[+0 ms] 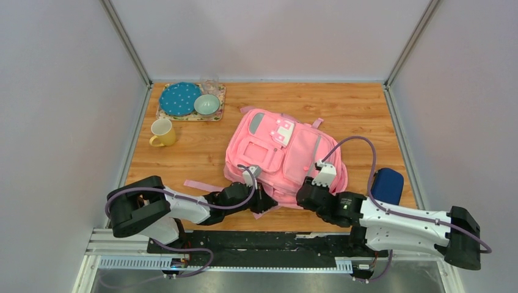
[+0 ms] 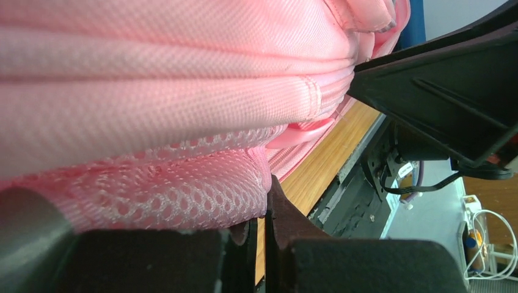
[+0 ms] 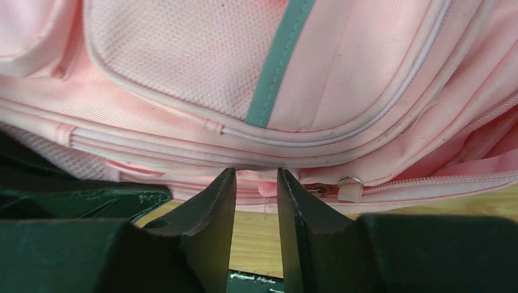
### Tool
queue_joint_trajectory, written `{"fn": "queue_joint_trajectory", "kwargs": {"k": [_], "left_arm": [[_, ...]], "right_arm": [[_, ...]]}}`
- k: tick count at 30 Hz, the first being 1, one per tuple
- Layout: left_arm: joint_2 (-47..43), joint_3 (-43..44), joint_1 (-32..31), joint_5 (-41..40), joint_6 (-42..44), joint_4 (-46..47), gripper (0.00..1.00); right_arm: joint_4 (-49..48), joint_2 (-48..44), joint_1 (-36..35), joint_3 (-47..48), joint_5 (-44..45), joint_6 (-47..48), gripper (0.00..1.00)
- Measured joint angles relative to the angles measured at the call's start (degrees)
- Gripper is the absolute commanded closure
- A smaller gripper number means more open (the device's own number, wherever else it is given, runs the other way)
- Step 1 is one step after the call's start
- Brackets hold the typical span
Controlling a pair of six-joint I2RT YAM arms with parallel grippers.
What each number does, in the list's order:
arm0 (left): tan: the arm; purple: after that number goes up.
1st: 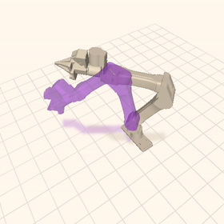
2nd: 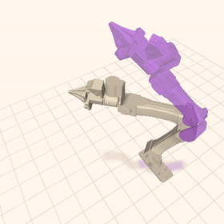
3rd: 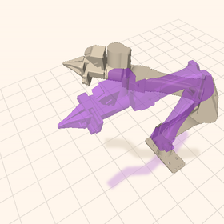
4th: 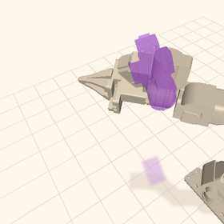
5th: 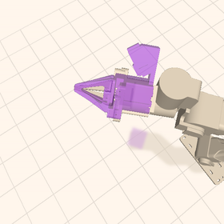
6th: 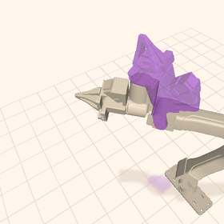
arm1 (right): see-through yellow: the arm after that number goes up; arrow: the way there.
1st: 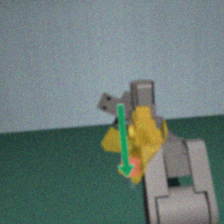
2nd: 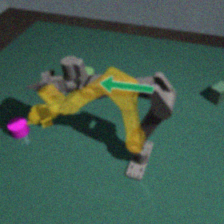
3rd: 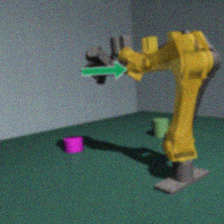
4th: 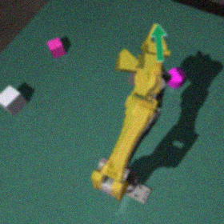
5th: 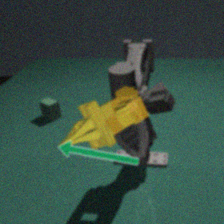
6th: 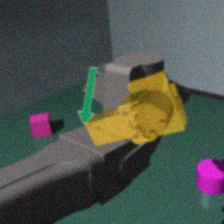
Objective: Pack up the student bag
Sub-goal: Zip the student bag at the center of the board.
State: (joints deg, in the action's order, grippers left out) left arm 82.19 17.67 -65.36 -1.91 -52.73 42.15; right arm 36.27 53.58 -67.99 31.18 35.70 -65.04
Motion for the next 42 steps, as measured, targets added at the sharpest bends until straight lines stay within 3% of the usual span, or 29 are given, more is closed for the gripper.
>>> {"fn": "queue_joint_trajectory", "kwargs": {"k": [6, 11, 16, 22, 30, 42], "left_arm": [[0.87, 1.09, -0.48, 1.68, 1.07, -0.74, 1.0], [0.9, 1.57, -0.7, 2.93, 2.08, -1.36, 1.0], [0.9, 1.97, -0.7, 3.32, 2.82, -2.36, 1.0], [0.68, 2.16, -0.7, 3.69, 3.21, -3.26, 1.0], [0.09, 2.16, -0.7, 4.0, 3.23, -3.69, 1.0], [0.09, 2.12, -1.11, 3.96, 3.32, -5.09, 1.0]], "right_arm": [[-0.09, -3.02, -4.76, -0.37, 0.74, -0.02, 0.67], [4.39, 4.04, -7.72, 2.56, 3.06, -3.67, 0.69], [11.28, 12.17, -13.16, 7.06, 6.4, -10.78, 0.62], [16.81, 18.82, -14.51, 9.29, 8.5, -18.1, 0.53], [17.79, 20.17, -13.94, 8.9, 10.05, -21.73, 0.51], [17.59, 27.43, -13.84, 9.77, 9.18, -21.77, 0.66]]}}
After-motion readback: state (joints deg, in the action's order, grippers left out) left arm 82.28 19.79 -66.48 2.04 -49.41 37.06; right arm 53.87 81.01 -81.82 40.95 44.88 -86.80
